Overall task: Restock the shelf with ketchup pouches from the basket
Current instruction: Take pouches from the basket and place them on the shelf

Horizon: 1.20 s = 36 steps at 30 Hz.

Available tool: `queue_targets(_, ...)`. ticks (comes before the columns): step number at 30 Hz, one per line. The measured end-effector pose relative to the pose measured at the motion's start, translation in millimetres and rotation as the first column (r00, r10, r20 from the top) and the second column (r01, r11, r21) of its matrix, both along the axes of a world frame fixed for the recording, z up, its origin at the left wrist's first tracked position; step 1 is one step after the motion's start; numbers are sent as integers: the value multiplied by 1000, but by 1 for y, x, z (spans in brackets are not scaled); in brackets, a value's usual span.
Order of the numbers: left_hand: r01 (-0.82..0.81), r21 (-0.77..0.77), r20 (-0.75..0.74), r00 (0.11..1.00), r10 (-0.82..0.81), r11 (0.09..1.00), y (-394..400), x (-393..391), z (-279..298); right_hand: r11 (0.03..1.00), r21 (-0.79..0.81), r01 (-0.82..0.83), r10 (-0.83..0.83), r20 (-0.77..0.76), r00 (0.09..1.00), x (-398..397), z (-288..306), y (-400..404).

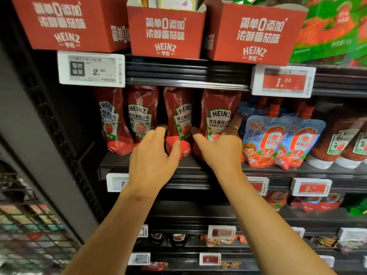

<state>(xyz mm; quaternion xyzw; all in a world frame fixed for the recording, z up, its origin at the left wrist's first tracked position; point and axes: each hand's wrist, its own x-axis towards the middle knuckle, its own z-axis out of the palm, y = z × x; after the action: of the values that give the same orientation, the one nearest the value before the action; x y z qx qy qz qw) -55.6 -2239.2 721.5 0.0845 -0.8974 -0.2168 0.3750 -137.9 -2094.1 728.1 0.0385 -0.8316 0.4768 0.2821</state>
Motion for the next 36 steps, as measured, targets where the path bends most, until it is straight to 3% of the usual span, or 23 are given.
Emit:
queue_targets(5,26,27,-33,999,-25,999,-1,0,-2,999,40,1,-4,73,997,5,-1,3)
queue_targets(8,-8,41,-48,999,10,999,8,-2,2,999,16,-30,30,17,999,13,0,1)
queue_targets(11,-11,86,-90,996,18,996,18,-3,4,992,100,-74,59,146,988,14,7,-2)
queue_targets(14,-21,82,-120,992,30,996,22,-5,3,985,163,-60,33,164,986,12,8,-4)
queue_targets(18,-71,67,-94,993,77,995,19,-8,3,955,296,-25,-57,265,963,12,10,-10)
queue_targets(23,-38,86,-42,998,41,996,17,-14,2,944,329,-25,-82,307,948,13,12,-7)
queue_targets(28,13,68,2,1000,-13,998,18,-15,-10,941,336,28,-99,196,976,33,0,-1)
queue_targets(31,6,58,7,1000,-6,998,20,-14,-4,923,383,45,-138,219,966,31,4,-3)
queue_targets(33,-20,35,-79,997,23,999,13,-5,0,928,370,39,-126,215,969,32,5,-4)
queue_targets(36,-192,108,-276,937,215,975,-16,12,-1,949,311,42,-73,87,994,46,-2,-6)
